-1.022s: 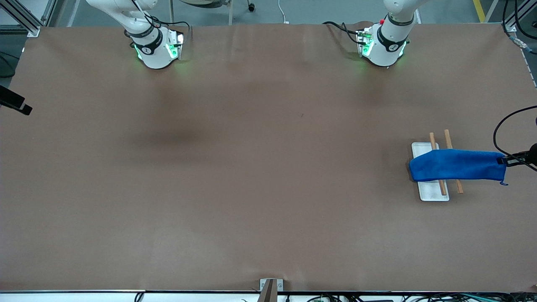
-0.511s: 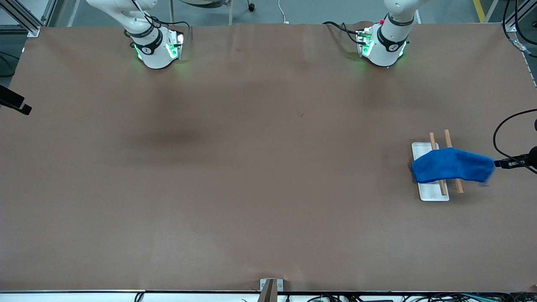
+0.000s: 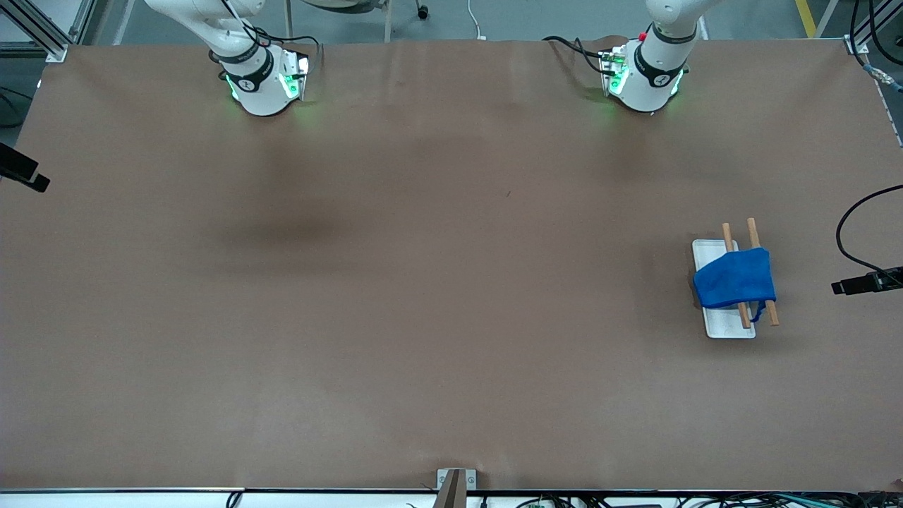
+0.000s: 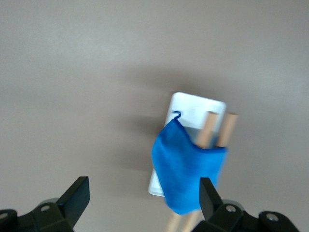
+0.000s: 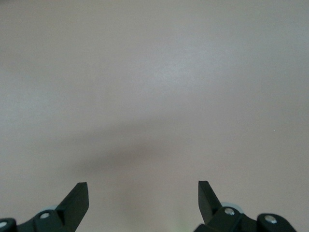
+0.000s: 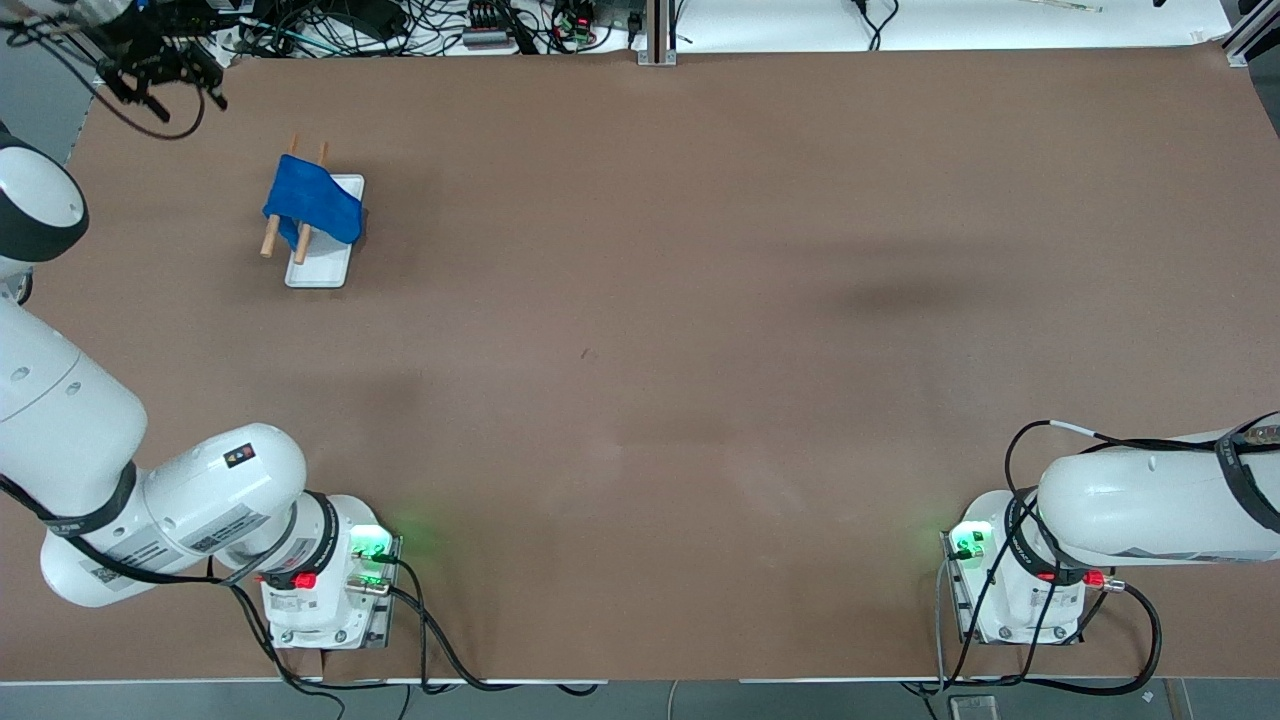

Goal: Right arm passes towel to left arm to hang

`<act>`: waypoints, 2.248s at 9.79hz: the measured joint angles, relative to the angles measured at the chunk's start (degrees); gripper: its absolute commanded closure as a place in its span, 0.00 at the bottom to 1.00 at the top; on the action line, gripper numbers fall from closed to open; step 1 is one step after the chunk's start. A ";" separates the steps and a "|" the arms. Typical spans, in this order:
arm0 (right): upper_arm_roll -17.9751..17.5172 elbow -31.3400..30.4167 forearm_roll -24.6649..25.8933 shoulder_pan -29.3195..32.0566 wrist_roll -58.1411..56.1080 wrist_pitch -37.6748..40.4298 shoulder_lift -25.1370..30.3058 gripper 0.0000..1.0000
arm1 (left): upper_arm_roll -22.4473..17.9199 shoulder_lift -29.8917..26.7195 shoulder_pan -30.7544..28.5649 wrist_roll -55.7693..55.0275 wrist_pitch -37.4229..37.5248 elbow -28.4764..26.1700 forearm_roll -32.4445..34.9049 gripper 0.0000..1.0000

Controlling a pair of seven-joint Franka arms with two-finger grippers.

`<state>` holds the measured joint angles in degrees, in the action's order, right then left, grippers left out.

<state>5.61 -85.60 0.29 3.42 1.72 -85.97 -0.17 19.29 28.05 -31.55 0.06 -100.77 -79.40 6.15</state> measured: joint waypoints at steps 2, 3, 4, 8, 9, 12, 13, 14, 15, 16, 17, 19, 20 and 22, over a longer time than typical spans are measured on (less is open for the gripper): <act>-0.01 0.03 0.04 0.00 0.00 0.00 0.00 0.00 | 5.50 -5.16 0.20 -5.25 2.87 0.39 0.06 0.00; -0.01 0.03 0.05 0.00 0.00 0.35 0.00 0.00 | 7.94 -7.72 0.29 -6.18 3.99 0.43 0.09 0.00; 0.02 0.03 0.07 0.01 0.00 0.87 0.00 0.00 | 9.89 -9.83 0.30 -6.32 4.69 0.46 0.10 0.00; 0.10 0.79 0.12 0.11 0.00 1.11 0.02 0.00 | 13.08 -15.72 0.11 -6.24 10.87 1.74 0.08 0.00; 0.10 0.91 0.12 0.11 0.00 1.11 0.03 0.00 | 13.52 -17.02 0.13 -6.24 12.45 2.24 0.08 0.00; 0.12 0.93 0.12 0.12 0.00 1.15 0.03 0.00 | 11.85 -22.34 3.35 -5.87 15.09 2.55 0.03 0.00; 0.12 0.93 0.12 0.12 0.00 1.16 0.03 0.00 | 7.54 -24.02 8.38 -5.87 16.80 1.90 -0.10 0.00; 0.12 0.93 0.12 0.12 0.00 1.17 0.02 0.00 | 2.36 -25.58 14.08 -5.88 17.44 0.35 -1.30 0.00; 0.11 0.94 0.12 0.12 0.00 1.18 0.03 0.00 | -2.50 -27.08 19.29 -5.90 17.49 -1.84 -3.07 0.00; 0.12 0.94 0.12 0.12 0.00 1.19 0.03 0.00 | -6.37 -28.68 23.44 -5.90 17.48 -4.49 -4.11 0.00; 0.12 0.94 0.12 0.12 0.00 1.20 0.02 0.00 | -7.95 -30.41 25.56 -6.12 17.15 -7.25 -4.42 0.00; 0.11 0.94 0.12 0.12 0.00 1.20 0.02 0.00 | -8.20 -33.87 27.02 -6.82 16.34 -11.80 -4.53 0.00; 0.11 0.94 0.12 0.12 0.00 1.20 0.02 0.00 | -8.24 -34.76 27.04 -6.73 16.34 -12.78 -4.56 0.00; 0.11 0.94 0.12 0.12 0.00 1.21 0.03 0.00 | -8.60 -34.65 26.89 -6.49 16.01 -12.77 -4.57 0.00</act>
